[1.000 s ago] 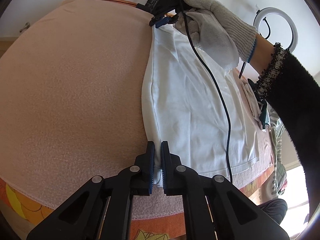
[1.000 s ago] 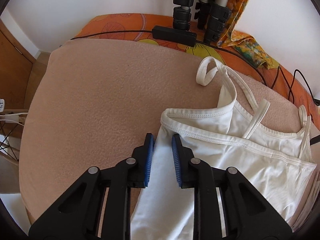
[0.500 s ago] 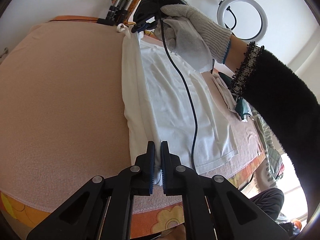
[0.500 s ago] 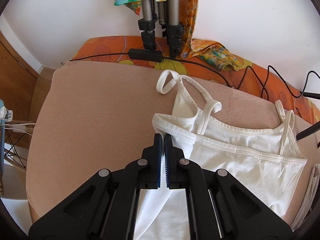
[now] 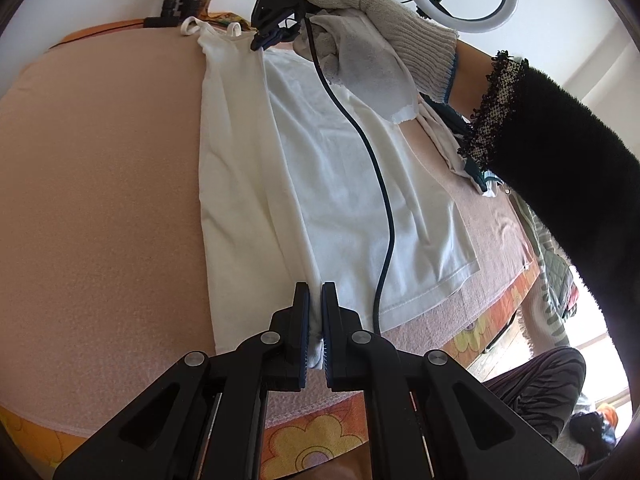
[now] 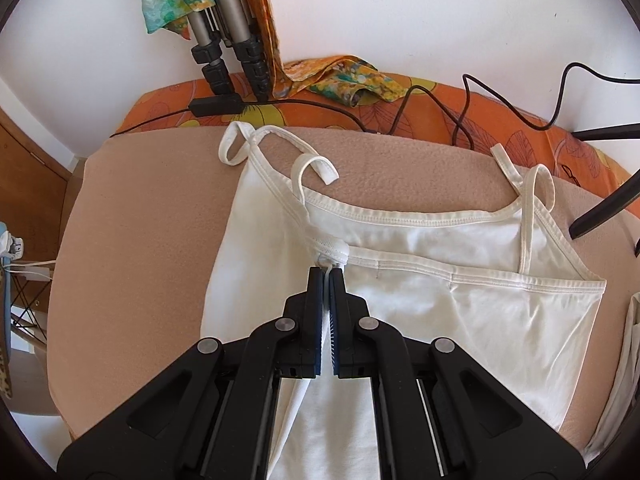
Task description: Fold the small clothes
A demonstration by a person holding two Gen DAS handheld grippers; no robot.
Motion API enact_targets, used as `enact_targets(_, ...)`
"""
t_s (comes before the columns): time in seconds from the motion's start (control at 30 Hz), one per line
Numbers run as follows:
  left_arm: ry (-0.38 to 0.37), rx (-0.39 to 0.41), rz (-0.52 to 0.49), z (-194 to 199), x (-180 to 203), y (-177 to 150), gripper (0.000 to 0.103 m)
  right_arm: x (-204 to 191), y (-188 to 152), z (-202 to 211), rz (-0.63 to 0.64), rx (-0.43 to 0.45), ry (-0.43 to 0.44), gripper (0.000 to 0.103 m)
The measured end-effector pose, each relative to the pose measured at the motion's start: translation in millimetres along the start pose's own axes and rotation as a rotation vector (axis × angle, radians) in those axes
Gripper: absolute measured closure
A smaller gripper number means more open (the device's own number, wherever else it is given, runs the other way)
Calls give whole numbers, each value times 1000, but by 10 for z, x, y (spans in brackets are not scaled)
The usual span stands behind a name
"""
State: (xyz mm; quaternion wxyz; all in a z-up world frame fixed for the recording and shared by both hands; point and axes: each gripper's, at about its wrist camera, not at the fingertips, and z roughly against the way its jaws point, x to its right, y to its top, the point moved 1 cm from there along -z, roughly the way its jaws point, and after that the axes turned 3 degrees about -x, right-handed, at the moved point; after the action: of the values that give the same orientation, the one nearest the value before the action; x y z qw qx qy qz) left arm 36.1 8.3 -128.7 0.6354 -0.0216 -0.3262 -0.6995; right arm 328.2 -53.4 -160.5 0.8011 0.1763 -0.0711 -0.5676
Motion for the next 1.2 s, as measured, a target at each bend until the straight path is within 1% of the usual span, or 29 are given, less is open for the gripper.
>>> enact_targets(0.07, 12, -10, -8, -9, 4, -27, 99, 28, -32, -72, 1, -24, -38, 100)
enact_targets(0.1, 8, -26, -10, -22, 7, -39, 99, 50, -43, -105, -3, -37, -37, 99)
enact_targets(0.13, -18, -51, -9, -38, 9, -45, 94, 69, -52, -120, -8, -40, -45, 99)
enact_targets(0.2, -138, -75, 15, -40, 34, -62, 88, 98, -62, -107, -12, -33, -54, 97)
enact_targets(0.23, -154, -78, 19, -26, 52, -75, 79, 116, -68, -87, -15, -28, -51, 95)
enact_targets(0.27, -163, -73, 8, 0, 75, -88, 76, 130, -72, -54, -20, -25, -45, 89)
enact_targets(0.3, -160, -65, -7, 30, 94, -96, 75, 148, -75, -12, -21, -23, -41, 85)
enact_targets(0.37, -150, -55, -28, 86, 113, -107, 75, 203, -94, 121, -25, -2, -29, 68)
enact_targets(0.43, -140, -40, -33, 135, 110, -117, 75, 272, -121, 290, -31, 19, 5, 63)
enact_targets(0.53, -118, -9, -36, 210, 107, -119, 75, 392, -204, 570, -33, 52, 46, 63)
enact_targets(0.6, -112, 7, -47, 239, 144, -98, 75, 489, -280, 759, -31, 79, 56, 63)
enact_targets(0.73, -60, 65, -117, 319, 287, -84, 75, 737, -405, 1158, -46, 125, 91, 63)
enact_targets(0.87, -5, 98, -168, 233, 477, -64, 75, 1032, -522, 1525, -44, 155, 128, 63)
enact_targets(0.93, 12, 110, -176, 181, 549, -50, 75, 1185, -574, 1689, -37, 164, 128, 63)
enact_targets(1.07, -16, 115, -137, -10, 745, -19, 75, 1511, -742, 1949, -34, 183, 119, 63)
enact_targets(1.2, -33, 124, -157, -165, 1084, 25, 75, 1810, -918, 2116, -32, 200, 112, 63)
